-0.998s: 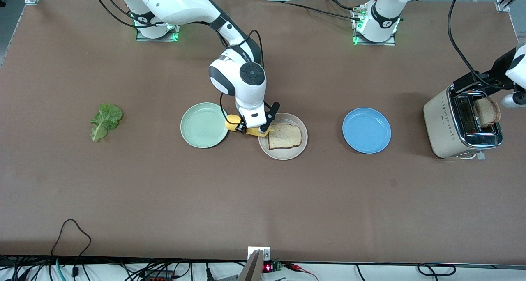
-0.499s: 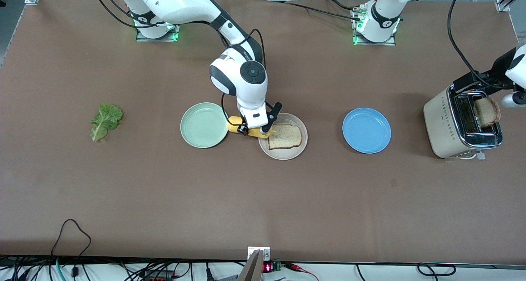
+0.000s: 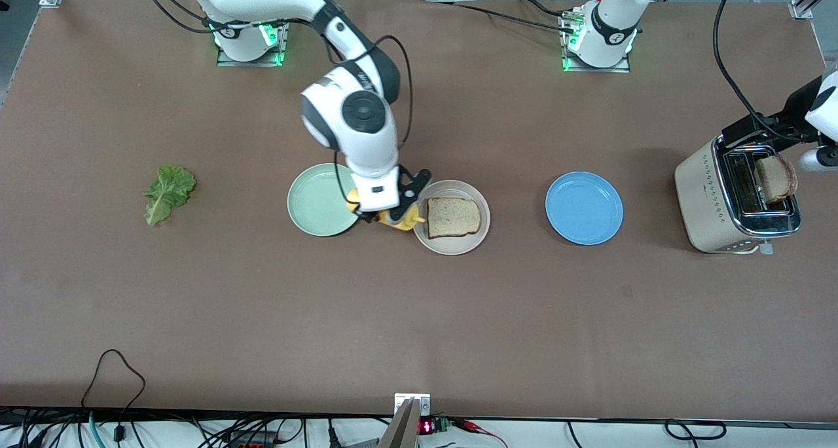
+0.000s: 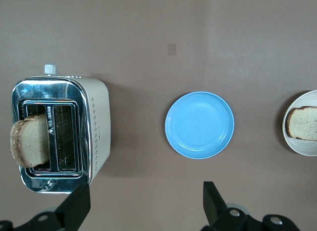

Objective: Make sandwich in beige plate with both arms
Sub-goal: 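Carry the yellow bottle back beside the lettuce with the right gripper, then set the bottle down, open the right gripper and draw back, then move the open right gripper to the lettuce leaf, then close the right gripper on the lettuce leaf stem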

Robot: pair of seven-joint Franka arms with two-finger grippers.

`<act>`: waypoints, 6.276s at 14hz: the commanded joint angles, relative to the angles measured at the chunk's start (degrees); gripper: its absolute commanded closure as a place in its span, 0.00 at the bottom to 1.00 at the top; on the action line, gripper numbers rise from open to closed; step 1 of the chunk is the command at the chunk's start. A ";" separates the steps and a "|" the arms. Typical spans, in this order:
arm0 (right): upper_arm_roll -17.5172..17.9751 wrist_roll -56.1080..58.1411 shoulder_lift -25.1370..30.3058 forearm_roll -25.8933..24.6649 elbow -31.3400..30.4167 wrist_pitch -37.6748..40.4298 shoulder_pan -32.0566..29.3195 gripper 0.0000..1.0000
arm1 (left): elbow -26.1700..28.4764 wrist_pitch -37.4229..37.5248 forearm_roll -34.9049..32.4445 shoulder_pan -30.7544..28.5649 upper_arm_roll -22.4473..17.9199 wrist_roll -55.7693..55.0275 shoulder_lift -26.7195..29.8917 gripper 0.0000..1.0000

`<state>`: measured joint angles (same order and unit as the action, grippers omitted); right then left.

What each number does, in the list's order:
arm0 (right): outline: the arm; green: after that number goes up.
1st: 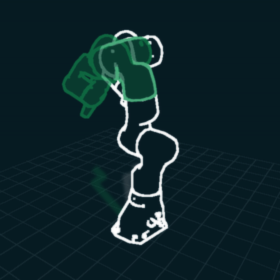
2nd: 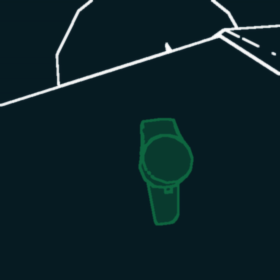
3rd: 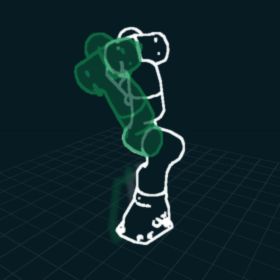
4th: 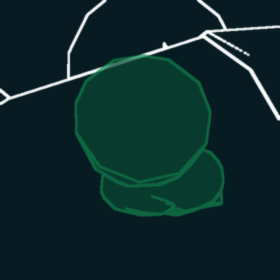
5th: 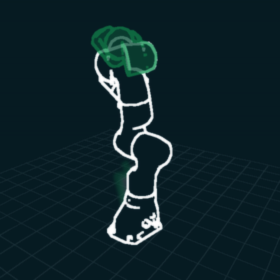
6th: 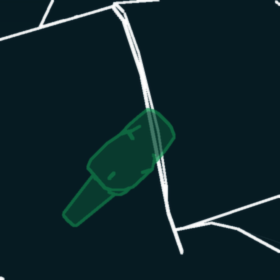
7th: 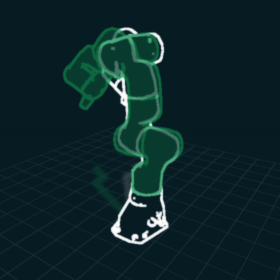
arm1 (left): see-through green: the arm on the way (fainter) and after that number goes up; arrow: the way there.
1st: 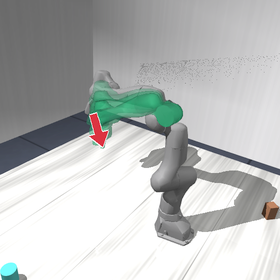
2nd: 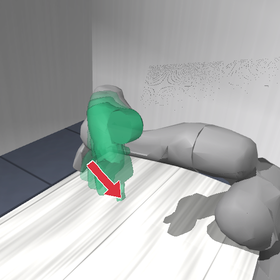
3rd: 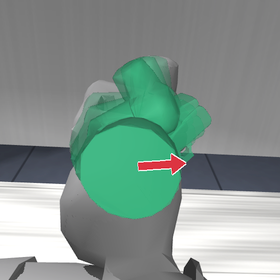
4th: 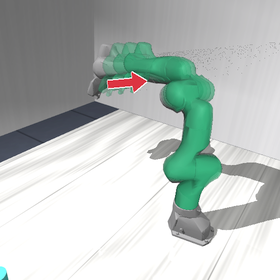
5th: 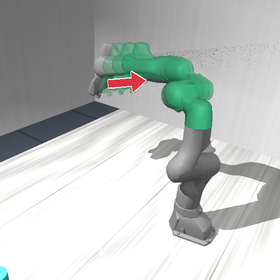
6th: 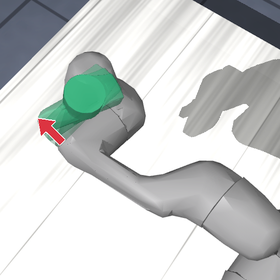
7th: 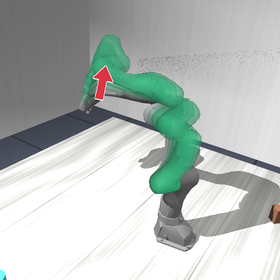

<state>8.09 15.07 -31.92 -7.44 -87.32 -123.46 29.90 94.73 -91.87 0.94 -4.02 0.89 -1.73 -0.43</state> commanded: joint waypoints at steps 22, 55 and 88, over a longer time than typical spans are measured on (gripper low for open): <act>2.46 111.20 13.39 58.93 -32.65 10.51 -50.55 0.78 | 0.11 1.25 0.73 -0.38 0.16 0.50 0.43 0.00; 1.05 124.33 1.77 56.76 -29.23 15.79 -63.30 0.00 | 0.90 -0.24 0.73 -0.20 2.63 0.86 1.22 0.00; 8.34 -11.88 5.29 5.00 -22.80 -7.14 -59.44 0.00 | 0.90 0.29 0.73 -1.52 2.27 0.94 1.31 0.00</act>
<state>16.21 8.45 -25.35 0.60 -109.66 -129.00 -29.57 94.82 -91.49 0.94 -5.17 3.04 -1.62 0.09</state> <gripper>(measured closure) 0.000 0.000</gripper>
